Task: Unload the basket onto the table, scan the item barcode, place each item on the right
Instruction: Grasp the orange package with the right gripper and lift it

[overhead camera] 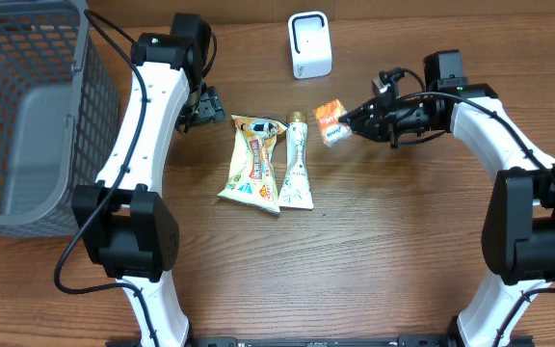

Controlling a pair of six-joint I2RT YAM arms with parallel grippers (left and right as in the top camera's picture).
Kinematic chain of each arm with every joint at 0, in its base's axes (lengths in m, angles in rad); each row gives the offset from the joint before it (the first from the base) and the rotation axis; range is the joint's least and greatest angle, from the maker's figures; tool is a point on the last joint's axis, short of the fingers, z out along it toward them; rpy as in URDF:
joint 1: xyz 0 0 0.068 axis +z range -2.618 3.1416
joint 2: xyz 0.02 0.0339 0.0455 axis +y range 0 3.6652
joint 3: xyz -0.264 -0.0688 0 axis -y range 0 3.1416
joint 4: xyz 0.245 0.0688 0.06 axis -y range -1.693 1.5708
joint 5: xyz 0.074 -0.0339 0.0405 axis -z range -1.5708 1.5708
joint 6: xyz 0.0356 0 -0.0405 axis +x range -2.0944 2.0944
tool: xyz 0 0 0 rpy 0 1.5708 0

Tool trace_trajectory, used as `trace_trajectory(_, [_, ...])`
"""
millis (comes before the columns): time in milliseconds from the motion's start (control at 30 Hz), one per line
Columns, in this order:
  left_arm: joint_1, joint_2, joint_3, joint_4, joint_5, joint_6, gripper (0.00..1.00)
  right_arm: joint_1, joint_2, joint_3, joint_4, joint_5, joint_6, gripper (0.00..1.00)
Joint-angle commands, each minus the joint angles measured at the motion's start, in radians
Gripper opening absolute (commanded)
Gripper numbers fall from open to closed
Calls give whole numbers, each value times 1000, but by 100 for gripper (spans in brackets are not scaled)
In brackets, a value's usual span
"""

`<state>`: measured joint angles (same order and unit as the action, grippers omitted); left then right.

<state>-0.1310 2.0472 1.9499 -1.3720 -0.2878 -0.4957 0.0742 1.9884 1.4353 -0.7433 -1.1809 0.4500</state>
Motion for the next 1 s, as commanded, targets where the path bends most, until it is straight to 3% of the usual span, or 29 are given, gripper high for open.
trace_trajectory(0, [-8,8,3,0,0,-14,100,17,-36,18,-82,717,-2,4])
trace_trajectory(167, [-8,8,3,0,0,-14,100,68,-36,20,-172,1033,-31,4])
trace_trajectory(267, [-8,8,3,0,0,-14,100,145,-36,20,-211,1184,-62,13])
trace_trajectory(433, [-8,8,3,0,0,-14,100,271,-36,19,-193,1263,-62,29])
trace_trajectory(567, [-8,8,3,0,0,-14,100,356,-36,19,-163,1253,-57,30])
trace_trajectory(600, [-7,8,3,0,0,-14,100,374,-36,19,-154,1244,-56,33])
trace_trajectory(667, [-8,8,3,0,0,-14,100,396,-36,19,-142,1230,-56,50])
trace_trajectory(800, [-8,8,3,0,1,-14,100,396,-36,57,-175,1216,-53,59])
trace_trajectory(967, [-8,8,3,0,0,-14,100,325,-36,189,-304,1186,-60,86])
